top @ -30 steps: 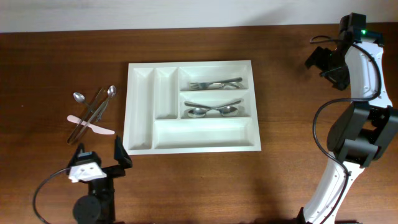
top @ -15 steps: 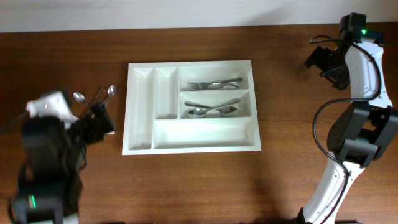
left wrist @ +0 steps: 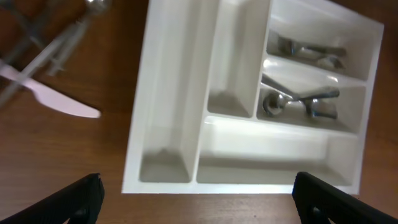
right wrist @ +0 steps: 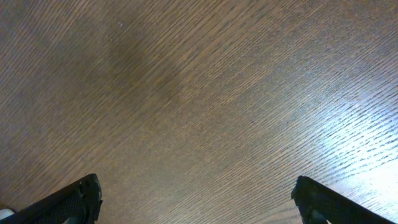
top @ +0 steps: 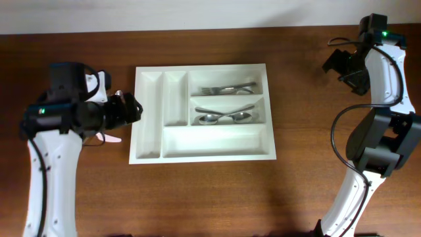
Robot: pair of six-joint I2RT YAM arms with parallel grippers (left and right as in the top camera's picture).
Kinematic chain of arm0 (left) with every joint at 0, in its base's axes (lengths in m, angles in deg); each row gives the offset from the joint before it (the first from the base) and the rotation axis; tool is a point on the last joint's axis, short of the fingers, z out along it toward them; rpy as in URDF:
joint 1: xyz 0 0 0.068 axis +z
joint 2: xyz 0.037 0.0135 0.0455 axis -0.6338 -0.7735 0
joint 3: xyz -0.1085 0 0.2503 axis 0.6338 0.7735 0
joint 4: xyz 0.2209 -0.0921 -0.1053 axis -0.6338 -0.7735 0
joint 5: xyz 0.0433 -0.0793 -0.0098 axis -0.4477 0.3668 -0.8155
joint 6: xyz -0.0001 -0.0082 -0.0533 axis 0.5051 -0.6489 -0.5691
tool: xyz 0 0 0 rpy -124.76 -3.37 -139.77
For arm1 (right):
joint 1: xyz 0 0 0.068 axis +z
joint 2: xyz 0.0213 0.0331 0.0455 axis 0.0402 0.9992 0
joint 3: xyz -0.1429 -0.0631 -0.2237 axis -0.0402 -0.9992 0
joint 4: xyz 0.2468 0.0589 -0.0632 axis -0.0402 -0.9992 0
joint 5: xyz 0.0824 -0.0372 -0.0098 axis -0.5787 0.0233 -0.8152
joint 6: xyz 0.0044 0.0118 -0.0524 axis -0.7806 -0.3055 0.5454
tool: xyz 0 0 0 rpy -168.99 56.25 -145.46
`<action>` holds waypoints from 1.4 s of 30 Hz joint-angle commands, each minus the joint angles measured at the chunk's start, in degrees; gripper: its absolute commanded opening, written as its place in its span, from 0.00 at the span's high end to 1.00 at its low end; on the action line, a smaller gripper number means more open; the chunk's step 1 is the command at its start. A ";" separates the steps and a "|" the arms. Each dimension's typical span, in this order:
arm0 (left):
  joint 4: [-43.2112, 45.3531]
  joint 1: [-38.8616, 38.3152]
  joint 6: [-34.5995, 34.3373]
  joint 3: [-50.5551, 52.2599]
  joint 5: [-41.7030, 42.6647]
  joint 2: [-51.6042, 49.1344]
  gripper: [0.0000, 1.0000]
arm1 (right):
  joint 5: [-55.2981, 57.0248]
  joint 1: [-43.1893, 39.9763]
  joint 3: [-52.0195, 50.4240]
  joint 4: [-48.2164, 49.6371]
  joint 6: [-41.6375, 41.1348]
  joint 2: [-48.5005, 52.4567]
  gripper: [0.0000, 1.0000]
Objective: Pack container
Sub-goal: 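Move the left gripper over the cutlery pile left of the tray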
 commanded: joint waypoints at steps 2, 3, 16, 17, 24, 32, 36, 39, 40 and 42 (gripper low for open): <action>0.63 0.28 1.03 -1.49 -3.96 -2.97 0.01 | -0.28 -0.22 1.09 0.17 0.37 -0.63 0.01; 0.61 0.39 1.29 -1.49 -8.35 -3.37 0.01 | -0.28 -0.20 1.09 0.17 0.37 -0.63 0.01; 3.78 9.66 16.44 -1.49 -34.80 -10.84 0.00 | -0.28 -0.20 1.09 0.17 0.37 -0.63 0.01; 3.67 10.43 17.97 -1.49 -32.70 -11.98 0.01 | -0.28 -0.22 1.09 0.17 0.37 -0.63 0.01; 2.05 13.18 21.40 -1.49 -29.92 -18.86 0.06 | -0.28 -0.22 1.09 0.15 0.37 -0.63 0.01; 4.92 13.73 24.37 -1.49 -29.88 -24.41 0.06 | -0.28 -0.22 1.09 0.17 0.37 -0.63 0.01; 7.32 14.14 24.74 -1.49 -29.00 -27.87 0.06 | -0.28 -0.22 1.09 0.17 0.37 -0.63 0.01; 8.57 14.23 25.66 -1.49 -27.76 -29.92 0.07 | -0.28 -0.22 1.09 0.17 0.37 -0.63 0.01; 8.85 14.25 25.64 -1.49 -27.69 -30.53 0.08 | -0.28 -0.22 1.09 0.17 0.37 -0.63 0.01; 9.27 14.25 25.66 -1.49 -27.56 -31.61 0.10 | -0.28 -0.22 1.09 0.17 0.37 -0.63 0.01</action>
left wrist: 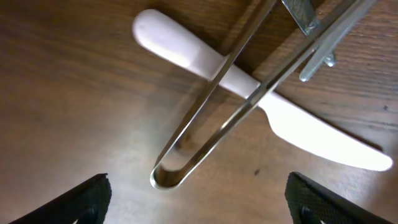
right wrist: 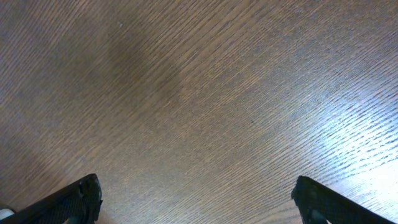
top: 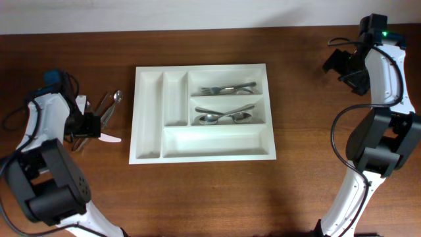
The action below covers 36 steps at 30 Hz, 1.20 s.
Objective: Pack container
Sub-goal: 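Move the left gripper over the cutlery pile left of the tray, then lower the left gripper and close it on a silver utensil handle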
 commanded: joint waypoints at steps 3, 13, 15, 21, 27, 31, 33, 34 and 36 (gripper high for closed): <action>1.51 0.48 1.22 -0.94 1.49 -2.54 0.10 | -0.28 -0.22 1.09 0.17 0.37 -0.63 0.01; 4.00 0.61 2.45 -0.94 3.04 -5.11 0.21 | -0.28 -0.20 1.09 0.17 0.37 -0.63 0.01; 4.11 0.61 2.45 -0.92 3.65 -5.44 0.22 | -0.28 -0.22 1.09 0.17 0.37 -0.63 0.01; 5.92 0.61 2.45 -0.92 3.98 -5.53 0.22 | -0.28 -0.20 1.09 0.17 0.37 -0.63 0.01; 8.35 0.61 2.45 -0.81 5.64 -5.84 0.25 | -0.28 -0.22 1.09 0.17 0.37 -0.63 0.01; 8.79 0.61 2.45 -0.81 7.52 -7.06 0.27 | -0.28 -0.20 1.09 0.17 0.37 -0.63 0.01; 8.94 0.61 2.45 -0.81 7.52 -8.00 0.27 | -0.28 -0.20 1.09 0.15 0.37 -0.63 0.01; 8.96 0.61 2.45 -0.81 7.61 -8.59 0.27 | -0.28 -0.22 1.09 0.15 0.37 -0.63 0.01; 8.94 0.61 2.43 -0.81 7.69 -9.75 0.27 | -0.28 -0.22 1.09 0.17 0.37 -0.63 0.01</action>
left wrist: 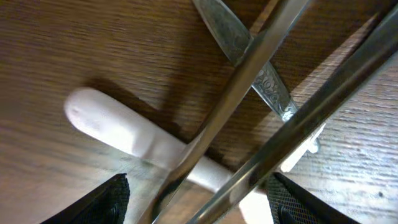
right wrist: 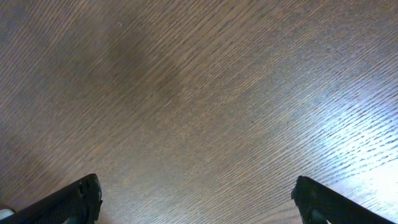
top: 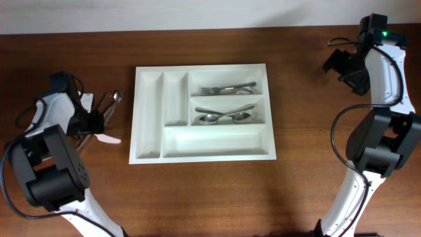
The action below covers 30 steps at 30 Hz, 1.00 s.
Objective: Pack container
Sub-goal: 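Lower the left gripper and close it on a silver utensil handle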
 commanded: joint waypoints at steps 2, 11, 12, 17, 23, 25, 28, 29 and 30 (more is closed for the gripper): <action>0.15 0.50 0.90 -0.74 1.40 -3.82 0.27 | -0.28 -0.20 1.09 0.17 0.37 -0.63 0.01; 0.26 0.50 0.90 -0.74 2.45 -5.05 0.45 | -0.28 -0.22 1.09 0.17 0.37 -0.63 0.01; 0.24 0.50 0.90 -0.76 2.45 -5.05 0.49 | -0.28 -0.22 1.09 0.17 0.37 -0.63 0.01; 0.22 0.50 0.90 -0.76 2.43 -5.05 0.57 | -0.28 -0.22 1.09 0.17 0.37 -0.63 0.01; 0.20 0.50 0.90 -0.76 2.43 -5.05 0.65 | -0.28 -0.20 1.09 0.17 0.37 -0.63 0.01; 0.17 0.50 0.90 -0.76 2.43 -5.05 0.69 | -0.28 -0.22 1.09 0.17 0.37 -0.63 0.01; 0.09 0.50 0.90 -0.76 2.43 -5.05 0.71 | -0.28 -0.20 1.09 0.17 0.37 -0.63 0.01; 0.00 0.50 0.90 -0.79 2.40 -5.05 0.71 | -0.28 -0.22 1.09 0.17 0.37 -0.63 0.01; -0.07 0.50 0.90 -0.79 2.40 -5.05 0.71 | -0.28 -0.22 1.09 0.17 0.37 -0.63 0.01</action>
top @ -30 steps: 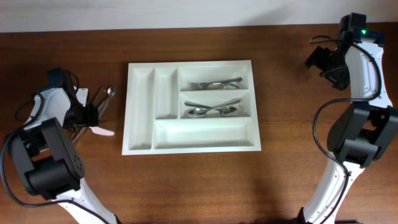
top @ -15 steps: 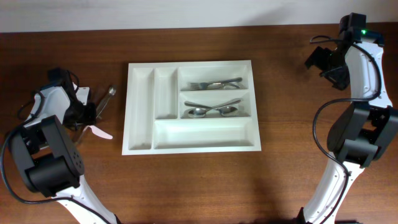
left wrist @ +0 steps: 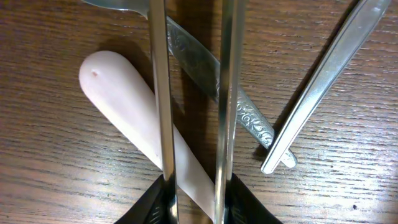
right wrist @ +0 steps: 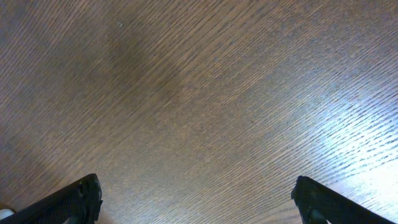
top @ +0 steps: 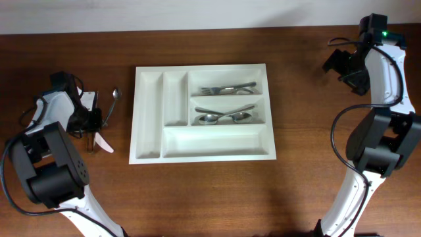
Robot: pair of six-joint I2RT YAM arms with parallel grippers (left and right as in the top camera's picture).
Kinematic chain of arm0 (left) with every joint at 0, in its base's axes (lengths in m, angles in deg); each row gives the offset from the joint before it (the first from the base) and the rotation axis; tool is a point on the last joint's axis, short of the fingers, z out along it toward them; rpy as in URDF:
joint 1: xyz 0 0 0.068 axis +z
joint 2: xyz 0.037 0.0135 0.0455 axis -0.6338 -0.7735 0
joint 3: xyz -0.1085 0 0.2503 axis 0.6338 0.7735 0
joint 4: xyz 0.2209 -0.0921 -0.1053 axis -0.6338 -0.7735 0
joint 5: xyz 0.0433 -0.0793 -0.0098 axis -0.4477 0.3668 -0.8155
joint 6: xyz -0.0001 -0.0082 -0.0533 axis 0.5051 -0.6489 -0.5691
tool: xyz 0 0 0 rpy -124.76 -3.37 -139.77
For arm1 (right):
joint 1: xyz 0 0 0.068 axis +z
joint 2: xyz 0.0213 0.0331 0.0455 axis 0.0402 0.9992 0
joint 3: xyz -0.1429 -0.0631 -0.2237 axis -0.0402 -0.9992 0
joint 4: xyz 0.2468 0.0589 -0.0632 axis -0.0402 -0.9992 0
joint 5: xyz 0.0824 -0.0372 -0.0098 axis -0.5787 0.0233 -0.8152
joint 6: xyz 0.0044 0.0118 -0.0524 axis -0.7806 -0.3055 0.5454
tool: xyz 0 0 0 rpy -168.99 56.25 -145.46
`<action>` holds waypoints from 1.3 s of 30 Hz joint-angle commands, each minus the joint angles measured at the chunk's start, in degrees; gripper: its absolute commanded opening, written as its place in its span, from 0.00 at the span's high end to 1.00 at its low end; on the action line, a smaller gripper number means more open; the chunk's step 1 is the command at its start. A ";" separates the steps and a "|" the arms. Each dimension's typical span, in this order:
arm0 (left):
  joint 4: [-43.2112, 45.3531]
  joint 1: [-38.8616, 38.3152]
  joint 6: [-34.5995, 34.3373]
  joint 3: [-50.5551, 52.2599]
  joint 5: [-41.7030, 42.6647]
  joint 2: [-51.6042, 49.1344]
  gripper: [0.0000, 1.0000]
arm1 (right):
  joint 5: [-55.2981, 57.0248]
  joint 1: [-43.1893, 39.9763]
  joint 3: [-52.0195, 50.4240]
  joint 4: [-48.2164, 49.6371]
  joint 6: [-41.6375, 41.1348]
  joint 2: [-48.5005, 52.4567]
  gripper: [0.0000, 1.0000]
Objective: Pack container
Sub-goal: 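Lower the left gripper and close it on a silver utensil handle, then lift the utensil with the left gripper and carry it over the tray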
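Note:
My left gripper (left wrist: 194, 199) is down on the table left of the white cutlery tray (top: 197, 158), shut on the metal tongs (left wrist: 158, 93). The tongs' two arms run straight out from between the jaws, squeezed close together. Under them lies a white plastic knife (left wrist: 118, 87), crossed by an ornate metal handle (left wrist: 199, 68). A plain metal handle (left wrist: 329, 74) lies to the right. A spoon (top: 115, 104) shows beside the gripper in the overhead view. My right gripper (right wrist: 198, 199) hangs open over bare wood at the far right.
The tray holds a fork (top: 227, 87) in its upper right compartment and two spoons (top: 223, 117) in the one below. Its two tall left slots and the long front compartment (top: 217, 139) hold nothing. Both arms stand at the table's sides.
My left gripper, open wide over the crossed tongs and knife, has shut on the tongs' arms, which now run straight ahead. The white knife has turned on the table. The right arm is unchanged.
My left gripper was open beside the tray's left edge, looking at the tray. Then it was over the pile of tongs, knife and cutlery to the left, then lower and close on it. Now it is shut on the tongs. The right gripper stayed open and still.

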 commanded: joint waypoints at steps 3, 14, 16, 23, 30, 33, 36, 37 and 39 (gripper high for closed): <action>-0.81 0.26 0.48 0.57 -1.11 -3.52 0.71 | -0.28 -0.22 1.09 0.15 0.42 -0.63 0.01; -8.26 0.26 0.46 -8.50 -1.51 -3.52 0.70 | -0.28 -0.20 1.09 0.17 0.42 -0.63 0.01; -8.07 0.26 0.46 -9.38 -1.49 -3.52 0.69 | -0.28 -0.22 1.09 0.15 0.42 -0.63 0.01; -8.28 0.20 -0.15 -10.16 -1.49 -3.52 0.67 | -0.31 -0.22 1.09 0.17 0.42 -0.63 0.01; -8.98 0.20 -0.17 -10.23 -1.05 -3.52 0.87 | -0.28 -0.22 1.09 0.17 0.42 -0.63 0.01; -9.49 0.20 -0.20 -10.49 -1.05 -3.52 0.87 | -0.28 -0.22 1.09 0.17 0.42 -0.63 0.01; -11.17 0.20 -0.31 -11.93 -1.03 -3.52 0.87 | -0.31 -0.22 1.09 0.17 0.42 -0.63 0.01; -11.89 0.11 -0.96 -12.81 -1.05 -3.52 0.87 | -0.31 -0.22 1.09 0.17 0.42 -0.63 0.01; -14.78 -0.26 -1.44 -16.24 -0.79 -3.52 0.87 | -0.28 -0.20 1.09 0.17 0.42 -0.63 0.01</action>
